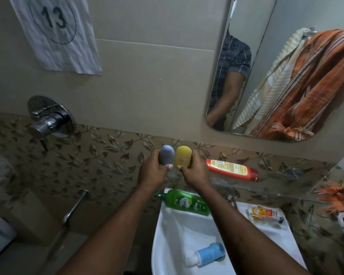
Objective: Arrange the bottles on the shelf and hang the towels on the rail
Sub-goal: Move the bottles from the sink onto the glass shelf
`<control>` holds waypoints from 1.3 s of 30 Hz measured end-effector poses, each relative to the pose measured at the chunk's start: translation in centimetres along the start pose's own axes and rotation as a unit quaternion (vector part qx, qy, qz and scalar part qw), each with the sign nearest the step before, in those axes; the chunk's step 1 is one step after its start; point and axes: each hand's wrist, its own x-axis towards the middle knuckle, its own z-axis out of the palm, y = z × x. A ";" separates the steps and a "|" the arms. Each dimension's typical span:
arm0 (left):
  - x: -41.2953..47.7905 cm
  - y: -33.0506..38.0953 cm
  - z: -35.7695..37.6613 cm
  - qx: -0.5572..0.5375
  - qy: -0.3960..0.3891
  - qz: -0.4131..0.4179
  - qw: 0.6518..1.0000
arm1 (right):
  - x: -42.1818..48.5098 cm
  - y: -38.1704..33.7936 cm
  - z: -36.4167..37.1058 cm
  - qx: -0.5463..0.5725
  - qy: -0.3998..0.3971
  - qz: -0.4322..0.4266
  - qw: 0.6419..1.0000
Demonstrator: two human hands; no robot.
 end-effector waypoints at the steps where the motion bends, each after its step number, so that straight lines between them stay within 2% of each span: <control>1: -0.1 0.0 0.0 0.004 0.001 0.001 1.000 | -0.2 0.2 0.2 0.012 0.000 0.007 1.000; 9: -0.4 0.0 0.1 0.015 -0.006 -0.002 1.000 | -1.0 0.4 0.3 0.050 -0.005 0.019 0.999; 16: -1.7 -0.7 0.5 -0.026 0.001 0.002 1.000 | -2.1 0.8 -0.4 0.109 0.012 0.020 0.994; 18: -2.3 -0.6 0.7 -0.021 0.031 0.005 0.999 | -2.7 1.3 -0.9 0.106 0.021 0.027 0.994; 22: -4.8 0.2 1.8 -0.064 0.172 -0.002 0.983 | -4.6 2.1 -2.4 0.094 0.024 0.026 0.995; 24: -6.3 1.5 2.4 -0.074 0.202 0.023 0.976 | -5.3 2.5 -3.4 0.072 0.025 0.013 0.997; 26: -7.2 2.9 3.0 -0.087 0.156 0.060 0.982 | -5.7 2.7 -5.0 0.042 0.042 -0.002 0.998; 29: -7.3 4.3 4.5 -0.070 0.031 0.136 0.988 | -5.0 3.1 -7.9 -0.027 0.088 -0.031 0.995; 32: -6.9 5.4 5.9 -0.063 -0.039 0.124 0.989 | -3.0 4.0 -11.2 -0.142 0.120 -0.040 0.982; 35: -6.8 6.1 7.1 -0.059 -0.065 0.089 0.992 | -0.6 5.3 -14.2 -0.247 0.079 -0.010 0.966; 39: -6.8 6.9 8.0 -0.025 -0.102 0.063 0.992 | 1.1 6.7 -16.8 -0.266 -0.030 0.071 0.961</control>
